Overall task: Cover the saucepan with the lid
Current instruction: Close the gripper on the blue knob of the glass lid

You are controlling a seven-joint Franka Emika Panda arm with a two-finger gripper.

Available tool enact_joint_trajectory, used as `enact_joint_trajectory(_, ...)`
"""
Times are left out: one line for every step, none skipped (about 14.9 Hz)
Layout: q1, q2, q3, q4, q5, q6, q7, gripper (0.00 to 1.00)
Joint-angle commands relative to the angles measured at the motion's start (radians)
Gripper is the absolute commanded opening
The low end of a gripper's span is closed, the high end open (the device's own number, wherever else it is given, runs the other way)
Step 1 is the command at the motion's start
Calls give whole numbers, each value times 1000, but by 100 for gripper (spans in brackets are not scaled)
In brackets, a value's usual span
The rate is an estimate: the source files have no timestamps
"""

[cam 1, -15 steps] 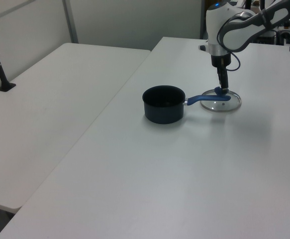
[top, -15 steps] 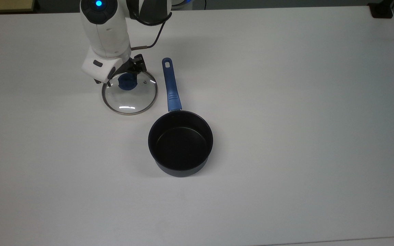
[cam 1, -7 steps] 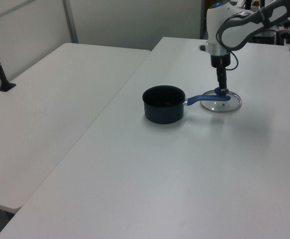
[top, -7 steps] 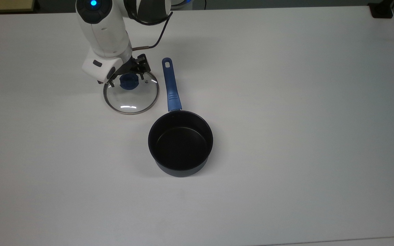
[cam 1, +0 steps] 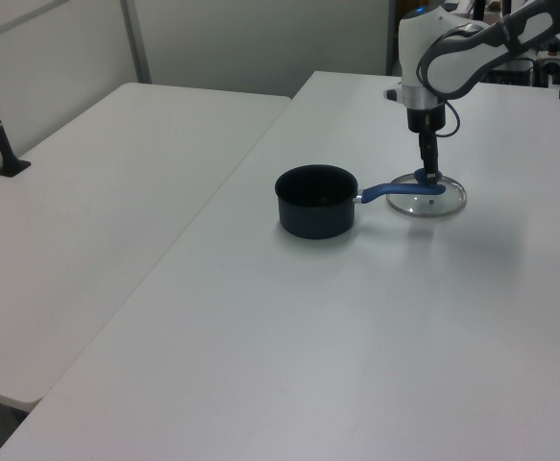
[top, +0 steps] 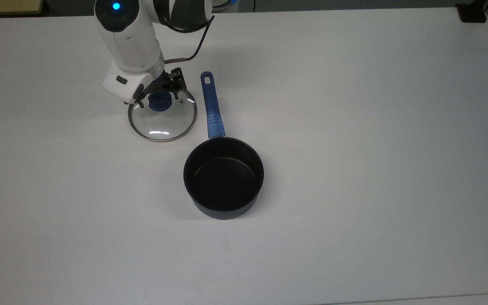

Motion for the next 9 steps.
enact_joint_trajectory(7, -6, 0, -17, 19, 16, -4, 81)
enact_joint_trajectory(9, -6, 0, -20, 19, 17, -4, 78)
enact_joint_trajectory(10, -6, 0, -21, 19, 23, -2, 76)
enact_joint_trajectory(10, -6, 0, -21, 19, 31, -2, 74)
enact_joint_trajectory(10, -6, 1, -24, 19, 40, -2, 73)
enact_joint_trajectory(10, -5, 1, -24, 19, 43, -1, 73)
enact_joint_trajectory(10, -6, 1, -24, 19, 46, -1, 72)
enact_joint_trajectory(10, -6, 1, -24, 19, 49, -1, 69)
enact_joint_trajectory(10, -6, 1, -23, 19, 49, -1, 67)
